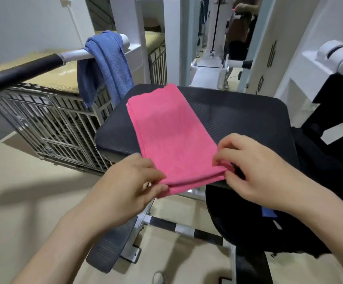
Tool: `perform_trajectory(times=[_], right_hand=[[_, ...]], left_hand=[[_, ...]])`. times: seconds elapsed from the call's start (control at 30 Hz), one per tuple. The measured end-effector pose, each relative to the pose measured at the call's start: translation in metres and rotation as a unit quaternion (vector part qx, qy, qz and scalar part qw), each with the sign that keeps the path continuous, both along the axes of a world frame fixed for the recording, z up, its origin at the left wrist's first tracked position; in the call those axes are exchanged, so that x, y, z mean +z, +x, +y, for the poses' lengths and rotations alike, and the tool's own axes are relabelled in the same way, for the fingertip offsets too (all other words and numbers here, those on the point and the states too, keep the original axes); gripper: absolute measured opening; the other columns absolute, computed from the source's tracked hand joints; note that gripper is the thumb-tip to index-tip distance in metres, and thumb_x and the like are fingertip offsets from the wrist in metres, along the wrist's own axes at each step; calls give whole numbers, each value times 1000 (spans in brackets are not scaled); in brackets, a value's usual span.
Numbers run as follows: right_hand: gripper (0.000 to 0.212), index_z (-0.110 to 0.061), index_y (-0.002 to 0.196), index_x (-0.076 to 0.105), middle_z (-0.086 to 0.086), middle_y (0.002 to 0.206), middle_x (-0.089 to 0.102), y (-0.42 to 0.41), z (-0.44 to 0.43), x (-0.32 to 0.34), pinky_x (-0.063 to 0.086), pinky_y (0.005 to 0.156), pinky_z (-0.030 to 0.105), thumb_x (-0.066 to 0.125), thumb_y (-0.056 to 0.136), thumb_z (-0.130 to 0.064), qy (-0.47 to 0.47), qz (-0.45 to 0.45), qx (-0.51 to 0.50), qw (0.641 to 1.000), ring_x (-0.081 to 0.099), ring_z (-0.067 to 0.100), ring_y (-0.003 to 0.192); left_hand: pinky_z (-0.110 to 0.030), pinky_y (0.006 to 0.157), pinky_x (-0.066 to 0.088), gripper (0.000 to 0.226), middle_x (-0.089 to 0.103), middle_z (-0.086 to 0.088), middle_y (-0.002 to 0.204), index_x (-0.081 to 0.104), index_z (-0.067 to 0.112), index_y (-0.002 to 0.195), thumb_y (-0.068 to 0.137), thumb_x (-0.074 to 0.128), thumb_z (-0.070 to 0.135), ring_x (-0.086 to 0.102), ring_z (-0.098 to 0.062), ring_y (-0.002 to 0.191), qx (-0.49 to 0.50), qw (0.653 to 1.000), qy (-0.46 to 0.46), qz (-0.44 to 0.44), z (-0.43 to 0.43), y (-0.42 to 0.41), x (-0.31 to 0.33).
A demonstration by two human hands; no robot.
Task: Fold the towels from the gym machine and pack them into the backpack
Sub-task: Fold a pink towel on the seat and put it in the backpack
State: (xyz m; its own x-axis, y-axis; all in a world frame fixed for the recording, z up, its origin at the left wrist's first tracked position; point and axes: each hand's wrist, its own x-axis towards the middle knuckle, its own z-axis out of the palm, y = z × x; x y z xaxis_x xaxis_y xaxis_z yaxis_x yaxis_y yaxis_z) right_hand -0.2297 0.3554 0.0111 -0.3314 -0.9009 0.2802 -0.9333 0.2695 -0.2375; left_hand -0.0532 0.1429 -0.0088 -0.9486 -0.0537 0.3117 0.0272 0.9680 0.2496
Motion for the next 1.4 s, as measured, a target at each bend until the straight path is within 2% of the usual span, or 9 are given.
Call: perform_trajectory(times=[0.17, 0.33, 0.57, 0.8, 0.97, 1.07, 1.13, 1.23, 1.4], right_hand=[[81, -16, 146, 34, 7, 158, 26, 9, -2, -22, 34, 108, 47, 57, 78, -53, 99, 214, 39, 971, 29, 25, 143], [52, -9, 146, 38, 8, 148, 46, 0, -10, -44, 42, 100, 40, 49, 98, -27, 24, 249, 66, 966, 46, 24, 134], [29, -5, 114, 68, 7, 118, 69, -3, -7, -47, 47, 81, 36, 45, 100, -14, -128, 324, 86, 933, 66, 24, 107], [55, -17, 90, 67, -3, 92, 67, -10, -17, 3, 48, 79, 42, 26, 94, -55, 28, 111, 32, 993, 62, 20, 95], [67, -41, 120, 58, -27, 131, 54, -8, -18, 40, 35, 108, 23, 73, 59, -67, 82, -204, 72, 973, 44, -9, 126], [94, -54, 136, 34, -38, 142, 32, 3, -21, 45, 22, 109, 9, 84, 58, -54, 175, -174, 106, 963, 25, -17, 134], [69, -41, 132, 51, -25, 133, 52, 6, -31, 44, 35, 106, 17, 82, 71, -33, 96, -141, 93, 981, 45, -7, 126], [27, -14, 113, 71, -2, 109, 73, 2, -48, 51, 51, 96, 35, 68, 86, -9, -68, -279, 65, 956, 66, 15, 106], [25, -11, 107, 70, 9, 107, 72, -12, -94, 52, 50, 93, 42, 56, 92, -25, -154, -389, -17, 908, 67, 18, 99]], left_hand=[[-46, 108, 35, 84, 48, -11, 142, 43, 7, 139, 75, 69, 55, 45, -30, 131, 17, 987, -162, 3, 40, -14, -34], [-46, 108, 36, 46, 49, -15, 143, 48, 4, 138, 99, 24, 7, 47, -29, 133, 47, 971, -204, 116, 42, -33, -65], [-48, 103, 42, 47, 57, -14, 134, 50, 8, 132, 87, 58, 13, 55, -31, 123, 108, 956, -205, 180, 52, -47, -72], [-35, 76, 52, 45, 70, -7, 102, 63, 10, 106, 64, 52, 1, 67, -27, 93, 105, 983, -70, 134, 60, -34, -35], [-31, 57, 41, 17, 57, 8, 57, 61, 25, 88, 78, 47, 23, 54, -15, 58, 119, 976, 156, 92, 37, -19, 6], [-34, 61, 45, 15, 60, 7, 65, 58, 24, 85, 79, 44, 24, 54, -11, 64, 65, 967, 239, 61, 8, -22, 22], [-31, 60, 41, 15, 58, 11, 67, 58, 23, 85, 81, 43, 23, 51, -8, 64, 29, 957, 287, 42, -12, -25, 28], [-27, 58, 37, 14, 55, 13, 67, 62, 24, 84, 87, 48, 22, 48, -7, 63, -6, 903, 429, 37, -32, -29, 35], [-27, 61, 45, 25, 65, 3, 78, 69, 27, 95, 77, 67, 44, 59, -11, 66, -34, 797, 603, -8, -59, -38, 42]])
